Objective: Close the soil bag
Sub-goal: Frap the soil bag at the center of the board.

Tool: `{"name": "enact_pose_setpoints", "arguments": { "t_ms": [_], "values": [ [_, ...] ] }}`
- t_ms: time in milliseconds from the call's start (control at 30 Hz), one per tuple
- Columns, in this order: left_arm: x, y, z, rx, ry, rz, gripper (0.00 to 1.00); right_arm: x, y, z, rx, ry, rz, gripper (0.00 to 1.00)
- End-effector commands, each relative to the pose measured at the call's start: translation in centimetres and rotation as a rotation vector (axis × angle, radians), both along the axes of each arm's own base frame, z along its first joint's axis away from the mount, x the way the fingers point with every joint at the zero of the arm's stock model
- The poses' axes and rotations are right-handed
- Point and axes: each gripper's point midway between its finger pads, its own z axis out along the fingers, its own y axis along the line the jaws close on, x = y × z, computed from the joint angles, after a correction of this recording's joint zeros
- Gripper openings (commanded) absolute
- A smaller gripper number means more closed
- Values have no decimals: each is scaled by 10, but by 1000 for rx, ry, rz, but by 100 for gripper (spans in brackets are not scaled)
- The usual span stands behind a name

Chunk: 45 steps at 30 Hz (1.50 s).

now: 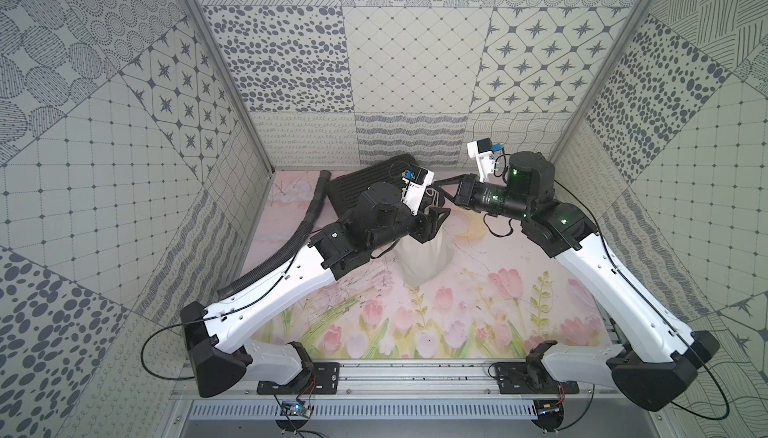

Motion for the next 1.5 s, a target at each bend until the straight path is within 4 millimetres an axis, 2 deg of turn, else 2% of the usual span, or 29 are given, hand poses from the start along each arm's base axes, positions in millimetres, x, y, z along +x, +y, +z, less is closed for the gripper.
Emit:
{"name": "enact_pose_setpoints", "arguments": {
  "t_ms": [0, 133, 367, 500, 600, 800, 1033, 1233, 1467],
  "values": [
    [5, 3, 25, -23, -127, 48, 60, -9, -2, 50, 108, -145, 23, 0],
    [10, -6, 17, -11, -116, 35, 58, -11, -1, 52, 115, -145, 29, 0],
    [23, -15, 5, 19, -121, 53, 39, -15, -4, 56, 123, -152, 27, 0],
    [29, -15, -5, 47, -111, 73, 24, -17, -5, 55, 124, -153, 34, 0],
    [32, -15, -12, 56, -98, 90, 17, -19, -6, 52, 119, -157, 34, 0],
    [32, -12, -19, 57, -77, 99, 16, -18, -14, 50, 121, -154, 18, 0],
    [29, -13, -38, 108, -26, 82, 16, -15, -17, 65, 151, -172, 1, 0],
    [28, -12, -49, 133, -12, 81, 17, -17, -18, 66, 153, -173, 1, 0],
    [28, -10, -55, 138, 1, 83, 17, -20, -21, 78, 164, -204, -8, 0]
  ]
}}
